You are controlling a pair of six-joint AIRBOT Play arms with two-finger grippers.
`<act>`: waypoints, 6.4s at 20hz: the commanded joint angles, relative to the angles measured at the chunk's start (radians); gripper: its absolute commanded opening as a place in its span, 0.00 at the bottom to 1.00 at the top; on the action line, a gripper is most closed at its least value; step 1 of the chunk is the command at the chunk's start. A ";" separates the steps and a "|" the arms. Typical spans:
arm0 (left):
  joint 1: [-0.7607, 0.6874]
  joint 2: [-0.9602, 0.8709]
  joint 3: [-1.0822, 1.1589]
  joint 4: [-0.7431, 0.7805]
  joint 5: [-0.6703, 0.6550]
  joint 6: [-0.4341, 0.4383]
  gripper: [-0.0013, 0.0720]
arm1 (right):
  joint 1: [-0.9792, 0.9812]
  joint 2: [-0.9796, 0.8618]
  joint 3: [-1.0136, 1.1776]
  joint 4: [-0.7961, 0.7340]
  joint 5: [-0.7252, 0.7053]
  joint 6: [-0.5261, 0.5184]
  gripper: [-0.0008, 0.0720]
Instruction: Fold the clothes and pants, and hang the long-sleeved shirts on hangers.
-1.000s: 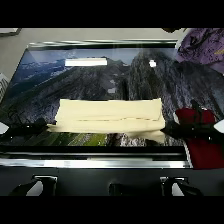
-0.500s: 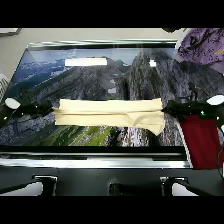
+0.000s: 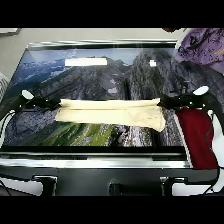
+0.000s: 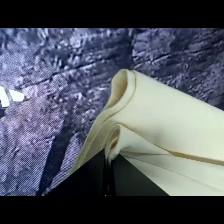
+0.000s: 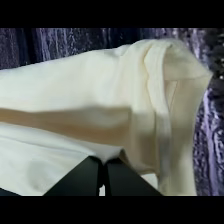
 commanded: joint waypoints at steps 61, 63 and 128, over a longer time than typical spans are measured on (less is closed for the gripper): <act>-0.786 -0.477 0.678 -0.536 -0.005 -0.216 0.04 | -0.017 0.076 0.661 -0.366 0.639 0.512 0.04; -0.816 -0.530 0.755 -0.537 -0.005 -0.275 0.04 | -0.017 0.103 0.683 -0.378 0.644 0.526 0.04; -0.059 0.078 0.781 0.068 -0.654 -0.294 0.04 | 0.045 -0.058 0.623 -0.041 0.476 0.391 0.78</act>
